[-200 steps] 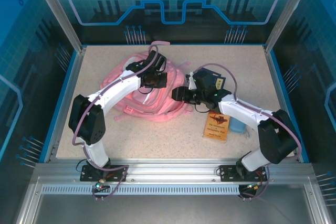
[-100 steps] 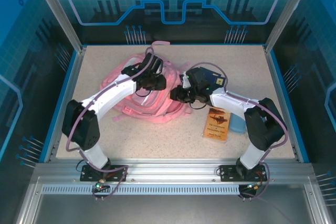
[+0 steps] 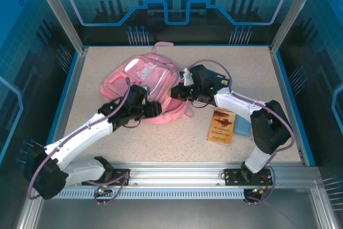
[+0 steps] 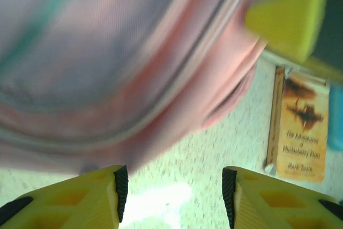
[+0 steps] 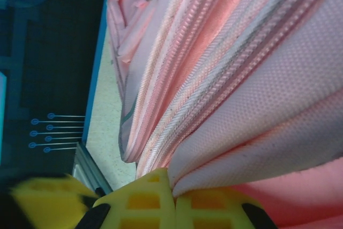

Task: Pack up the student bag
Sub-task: Unzip the student bag at the top-center of the table.

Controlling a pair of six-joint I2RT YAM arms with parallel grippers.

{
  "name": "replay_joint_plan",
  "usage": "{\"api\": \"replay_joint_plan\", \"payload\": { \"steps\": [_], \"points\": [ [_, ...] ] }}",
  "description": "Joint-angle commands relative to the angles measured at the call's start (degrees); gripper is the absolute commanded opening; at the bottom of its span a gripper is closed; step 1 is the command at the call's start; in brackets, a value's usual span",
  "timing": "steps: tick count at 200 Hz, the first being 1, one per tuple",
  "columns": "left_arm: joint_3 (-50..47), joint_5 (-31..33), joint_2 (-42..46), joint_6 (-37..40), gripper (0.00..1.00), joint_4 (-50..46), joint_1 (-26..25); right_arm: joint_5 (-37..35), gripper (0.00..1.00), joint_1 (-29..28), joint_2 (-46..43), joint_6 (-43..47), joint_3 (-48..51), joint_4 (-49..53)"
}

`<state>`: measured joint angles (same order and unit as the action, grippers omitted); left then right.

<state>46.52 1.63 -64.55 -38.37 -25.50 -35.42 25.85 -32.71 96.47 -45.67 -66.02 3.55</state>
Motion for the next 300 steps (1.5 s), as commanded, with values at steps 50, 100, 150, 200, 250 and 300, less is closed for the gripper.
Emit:
{"api": "replay_joint_plan", "payload": {
  "steps": [50, 100, 150, 200, 250, 300],
  "points": [
    [-13.20, 2.54, 1.22, -8.05, 0.48, 19.89, -4.07, 5.72, 0.03, -1.65, -1.72, -3.74, -4.85, -5.40],
    [-13.20, 6.99, -1.21, -7.67, 0.46, 24.64, -4.35, 6.93, 0.02, -2.26, -2.60, -5.92, -6.03, -5.57],
    [-13.61, 9.08, -1.37, -8.48, 0.38, 26.59, -4.41, 8.12, 0.01, -3.30, -2.47, -7.04, -6.47, -6.03],
    [-13.31, 8.00, -1.65, -8.75, 0.35, 28.34, -4.40, 10.02, 0.01, -4.15, -1.90, -8.39, -6.40, -7.73],
    [-11.89, 9.52, -2.20, -8.54, 0.24, 26.83, -4.44, 9.46, 0.00, -5.43, -1.98, -6.85, -6.47, -5.84],
    [-12.15, 13.27, 0.15, -8.05, 0.02, 21.27, -4.40, -1.52, 0.00, -4.01, -4.29, 2.19, -9.01, 7.33]
  ]
}}
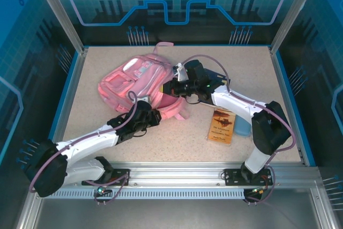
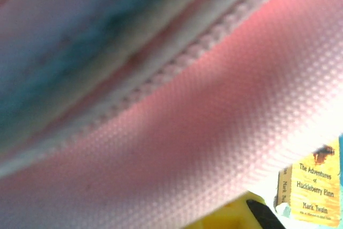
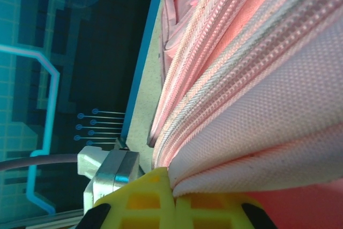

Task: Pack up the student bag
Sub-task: Unzip the student bag at the top-center of the table.

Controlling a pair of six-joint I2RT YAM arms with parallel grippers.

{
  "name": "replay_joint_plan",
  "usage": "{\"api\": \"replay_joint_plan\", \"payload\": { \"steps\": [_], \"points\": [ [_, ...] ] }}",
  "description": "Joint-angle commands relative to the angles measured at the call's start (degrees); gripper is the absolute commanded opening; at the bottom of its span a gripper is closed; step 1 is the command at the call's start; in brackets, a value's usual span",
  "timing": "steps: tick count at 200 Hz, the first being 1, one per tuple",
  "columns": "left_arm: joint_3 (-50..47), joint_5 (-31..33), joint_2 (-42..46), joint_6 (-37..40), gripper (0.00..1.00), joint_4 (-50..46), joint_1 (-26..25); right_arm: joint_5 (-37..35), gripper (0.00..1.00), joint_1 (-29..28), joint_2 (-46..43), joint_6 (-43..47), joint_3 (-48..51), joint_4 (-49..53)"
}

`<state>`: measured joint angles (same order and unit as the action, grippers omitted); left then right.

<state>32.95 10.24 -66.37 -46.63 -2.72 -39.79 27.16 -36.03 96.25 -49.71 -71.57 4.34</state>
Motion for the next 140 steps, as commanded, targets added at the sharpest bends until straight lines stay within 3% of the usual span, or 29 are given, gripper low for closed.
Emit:
{"api": "replay_joint_plan", "payload": {
  "steps": [1, 36, 89, 140],
  "points": [
    [1.38, 4.72, 2.04, 0.22, 0.02, -1.63, -0.02, -3.04, 0.00, -0.61, -4.10, 6.35, -3.52, 6.73],
    [-0.79, 6.75, 5.48, -0.20, 0.00, -7.74, 0.04, -8.31, 0.00, 2.67, -5.08, 8.14, -3.58, 10.75],
    [0.02, 13.32, 8.39, -1.37, 0.00, -22.44, 0.88, -10.83, 0.00, 5.25, -5.13, 8.28, -3.63, 13.02],
    [1.45, 11.29, 7.12, 0.19, 0.00, -29.26, 12.24, -10.19, 0.00, 5.45, -5.36, 8.14, -3.34, 13.29]
  ]
}}
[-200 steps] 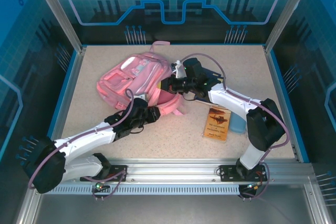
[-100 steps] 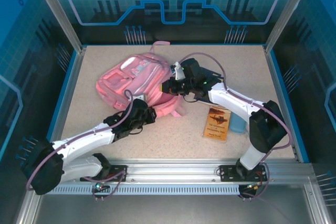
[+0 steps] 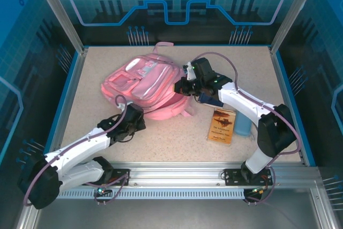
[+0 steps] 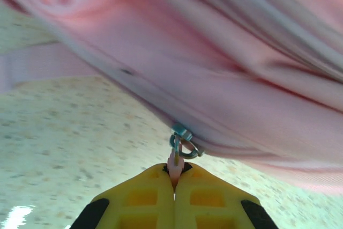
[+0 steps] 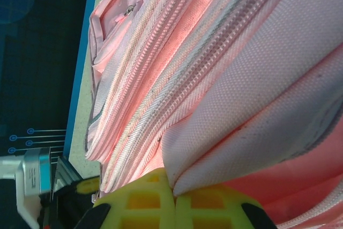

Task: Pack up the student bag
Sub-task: Unzip the student bag at the top-center of the table.

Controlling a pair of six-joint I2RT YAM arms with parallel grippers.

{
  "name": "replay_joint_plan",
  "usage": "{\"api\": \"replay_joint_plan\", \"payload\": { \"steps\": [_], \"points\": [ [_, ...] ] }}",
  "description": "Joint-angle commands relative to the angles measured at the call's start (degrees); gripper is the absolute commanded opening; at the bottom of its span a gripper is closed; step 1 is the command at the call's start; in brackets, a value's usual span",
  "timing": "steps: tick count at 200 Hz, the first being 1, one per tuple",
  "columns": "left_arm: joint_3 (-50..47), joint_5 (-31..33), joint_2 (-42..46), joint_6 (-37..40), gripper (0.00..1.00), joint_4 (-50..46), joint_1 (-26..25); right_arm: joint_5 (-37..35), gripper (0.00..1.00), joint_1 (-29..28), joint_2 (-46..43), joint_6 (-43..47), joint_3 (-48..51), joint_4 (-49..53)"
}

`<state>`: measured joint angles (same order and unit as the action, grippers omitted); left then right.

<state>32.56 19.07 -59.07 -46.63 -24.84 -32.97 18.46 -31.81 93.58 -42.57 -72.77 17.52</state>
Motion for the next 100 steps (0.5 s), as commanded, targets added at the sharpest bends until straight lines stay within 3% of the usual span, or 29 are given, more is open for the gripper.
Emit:
{"api": "replay_joint_plan", "payload": {
  "steps": [1, 55, 100],
  "points": [
    [1.87, 2.28, -0.22, 0.25, 0.00, -7.10, 5.66, -1.45, 0.00, 1.27, -2.70, 1.00, -2.08, 0.09],
    [6.11, -2.52, -5.07, 5.43, 0.00, -6.25, 15.84, 2.10, 0.00, -0.97, -1.51, -2.48, 1.36, -4.35],
    [9.87, -1.57, -5.35, 5.52, 0.48, -11.30, 22.98, 2.66, 0.00, -11.08, 5.18, -10.49, 3.21, -12.94]
  ]
}}
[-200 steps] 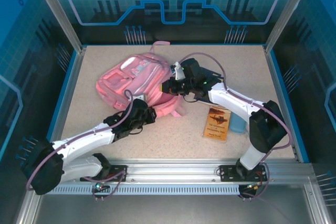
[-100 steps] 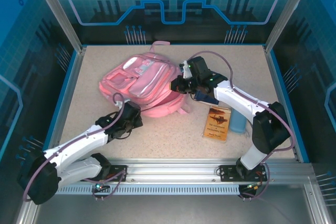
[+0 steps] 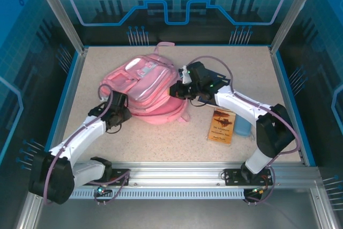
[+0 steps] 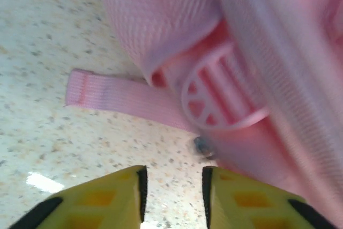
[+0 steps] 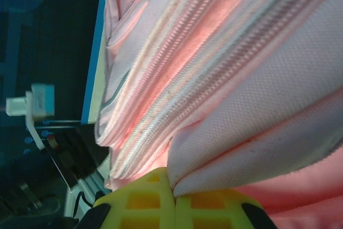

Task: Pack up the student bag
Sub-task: Unzip the student bag at the top-center of the table, then move the book to the center of the table.

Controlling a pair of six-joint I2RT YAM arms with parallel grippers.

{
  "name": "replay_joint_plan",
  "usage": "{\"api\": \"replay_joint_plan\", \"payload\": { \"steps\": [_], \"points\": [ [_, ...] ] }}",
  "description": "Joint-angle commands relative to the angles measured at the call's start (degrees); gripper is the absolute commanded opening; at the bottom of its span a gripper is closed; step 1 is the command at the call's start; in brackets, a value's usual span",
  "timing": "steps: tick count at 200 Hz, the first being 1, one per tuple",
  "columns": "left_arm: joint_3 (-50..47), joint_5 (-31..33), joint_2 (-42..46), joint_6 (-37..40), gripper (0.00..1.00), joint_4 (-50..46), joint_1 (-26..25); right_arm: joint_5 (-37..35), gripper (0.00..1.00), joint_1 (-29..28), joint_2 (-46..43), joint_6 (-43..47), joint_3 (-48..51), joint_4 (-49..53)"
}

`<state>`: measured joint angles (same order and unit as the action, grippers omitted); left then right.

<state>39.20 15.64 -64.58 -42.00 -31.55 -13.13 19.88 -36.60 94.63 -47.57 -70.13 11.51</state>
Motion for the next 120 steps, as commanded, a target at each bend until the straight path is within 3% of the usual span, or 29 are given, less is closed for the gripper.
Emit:
{"api": "replay_joint_plan", "payload": {
  "steps": [1, 34, 46, 55, 72, 82, 120],
  "points": [
    [3.28, 1.95, 0.16, 0.87, 0.49, -4.71, 3.25, 1.14, 0.00, -6.55, 4.32, -5.77, 0.54, -7.24],
    [5.49, 1.70, -0.10, 0.88, 0.62, -6.34, 7.86, -0.45, 0.00, -13.46, 11.59, -12.25, -2.64, -11.71],
    [6.62, 0.99, 0.06, 1.33, 0.66, -6.37, 8.50, 0.25, 0.04, -14.82, 13.67, -13.00, -4.10, -12.47],
    [7.40, -0.06, 0.43, 1.95, 0.68, -5.95, 8.63, 0.77, 0.12, -15.45, 14.47, -12.63, -5.32, -11.39],
    [8.55, -3.48, 1.35, 3.14, 0.71, -4.82, 8.67, -1.16, 0.39, -15.57, 13.14, -10.68, -5.34, -8.04],
    [9.39, -5.67, 1.86, 4.13, 0.71, -4.41, 8.64, -3.59, 0.49, -14.91, 10.92, -9.11, -4.29, -5.57],
    [12.24, -15.63, 2.70, 11.02, 0.73, -3.09, 7.43, -18.06, 0.67, -8.57, 0.67, -0.05, -0.16, 9.22]
  ]
}}
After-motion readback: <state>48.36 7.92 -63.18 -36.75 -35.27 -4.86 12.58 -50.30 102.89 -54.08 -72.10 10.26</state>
